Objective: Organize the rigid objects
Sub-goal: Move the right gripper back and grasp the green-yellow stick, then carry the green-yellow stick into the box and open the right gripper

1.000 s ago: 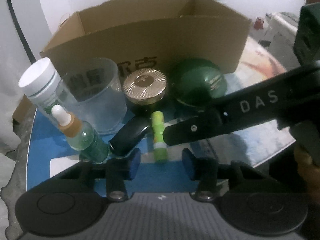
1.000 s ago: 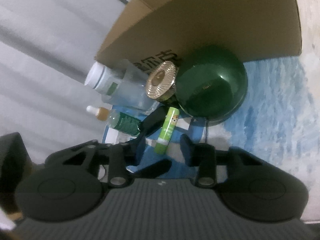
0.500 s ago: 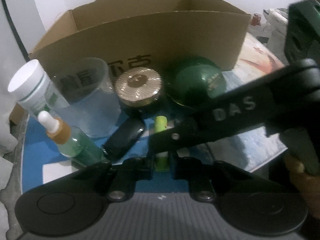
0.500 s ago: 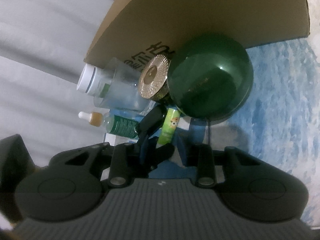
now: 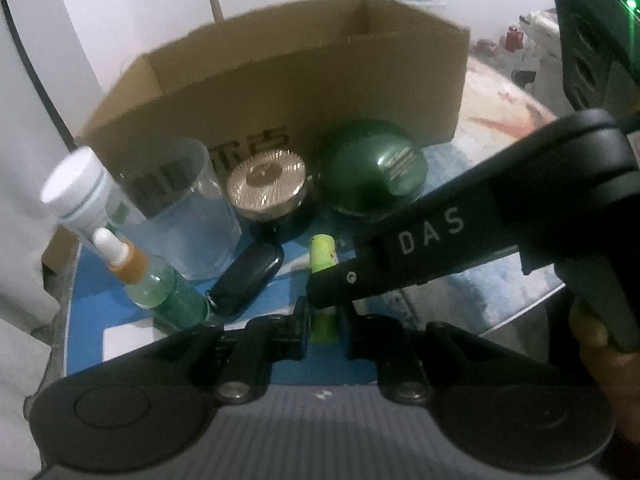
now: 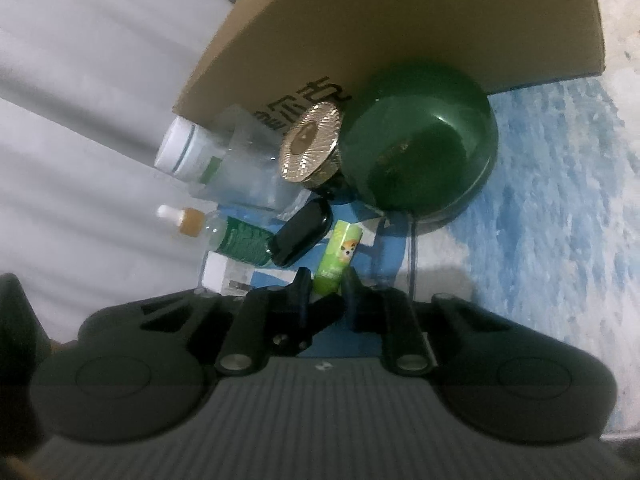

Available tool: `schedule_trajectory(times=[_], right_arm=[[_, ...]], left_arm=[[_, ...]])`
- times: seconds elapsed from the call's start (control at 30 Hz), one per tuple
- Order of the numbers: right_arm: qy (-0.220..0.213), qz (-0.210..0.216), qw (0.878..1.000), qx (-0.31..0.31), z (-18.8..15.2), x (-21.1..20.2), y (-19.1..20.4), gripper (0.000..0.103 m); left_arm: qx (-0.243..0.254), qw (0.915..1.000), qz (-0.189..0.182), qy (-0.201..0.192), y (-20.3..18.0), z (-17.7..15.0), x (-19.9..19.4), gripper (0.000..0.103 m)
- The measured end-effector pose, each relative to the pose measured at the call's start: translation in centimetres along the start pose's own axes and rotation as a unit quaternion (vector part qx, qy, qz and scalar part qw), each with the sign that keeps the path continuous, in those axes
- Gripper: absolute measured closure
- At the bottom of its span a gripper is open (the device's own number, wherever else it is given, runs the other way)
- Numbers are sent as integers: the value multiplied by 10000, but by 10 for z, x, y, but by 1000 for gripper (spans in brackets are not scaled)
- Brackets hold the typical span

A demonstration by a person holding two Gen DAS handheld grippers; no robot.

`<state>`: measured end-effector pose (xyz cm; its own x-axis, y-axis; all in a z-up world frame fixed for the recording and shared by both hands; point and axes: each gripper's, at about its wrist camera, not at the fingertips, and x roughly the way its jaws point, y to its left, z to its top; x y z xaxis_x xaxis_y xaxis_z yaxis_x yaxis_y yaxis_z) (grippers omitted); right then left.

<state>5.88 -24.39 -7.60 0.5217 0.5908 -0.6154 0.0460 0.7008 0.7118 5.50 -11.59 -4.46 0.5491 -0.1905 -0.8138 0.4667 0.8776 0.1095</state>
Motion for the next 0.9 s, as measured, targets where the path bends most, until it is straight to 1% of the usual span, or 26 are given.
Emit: schedule_trajectory(times=[0.07, 0.17, 0.27, 0.37, 0.47, 0.53, 0.57, 0.63, 0.7, 0.73, 0.77, 0.87, 0.9], right_arm=[[-89, 32, 9999, -65, -2, -8, 5, 87], [-300, 146, 9992, -214, -2, -26, 20, 87], [-554, 210, 9967, -560, 4, -44, 42, 87], [-726, 239, 9920, -1002, 27, -56, 68, 87], [-796, 282, 9880, -1291, 63, -58, 87, 87], [-781, 248, 9860, -1451, 91, -54, 96, 87], [-729, 231, 9857, -1503, 106, -49, 100, 87], [-494, 190, 9881, -1445, 142, -32, 102, 87], [-226, 96, 9915, -1276, 176, -10, 99, 87], [-47, 34, 9927, -1204, 192, 4, 95, 87], [92, 6, 9939, -1100, 205, 16, 91, 87], [529, -76, 9961, -701, 243, 60, 75, 87], [648, -111, 9961, -593, 252, 73, 69, 87]], left_arm=[[11, 9999, 51, -151, -1, 1, -15, 88], [82, 9986, 182, -479, 2, 8, -42, 88], [211, 9960, 395, -772, -1, 32, -60, 87], [269, 9940, 488, -937, 9, 62, -70, 87], [117, 9949, 378, -924, 33, 100, -66, 87], [31, 9963, 339, -794, 50, 126, -67, 87], [61, 9972, 349, -660, 58, 141, -55, 87], [45, 9992, 262, -285, 76, 166, -29, 87], [-185, 9996, 79, 213, 97, 191, 1, 87], [-260, 9988, 5, 418, 106, 198, 8, 87], [-353, 9970, -84, 682, 115, 208, 25, 87], [-651, 9905, -212, 1190, 138, 227, 68, 87], [-701, 9890, -203, 1284, 142, 227, 77, 87]])
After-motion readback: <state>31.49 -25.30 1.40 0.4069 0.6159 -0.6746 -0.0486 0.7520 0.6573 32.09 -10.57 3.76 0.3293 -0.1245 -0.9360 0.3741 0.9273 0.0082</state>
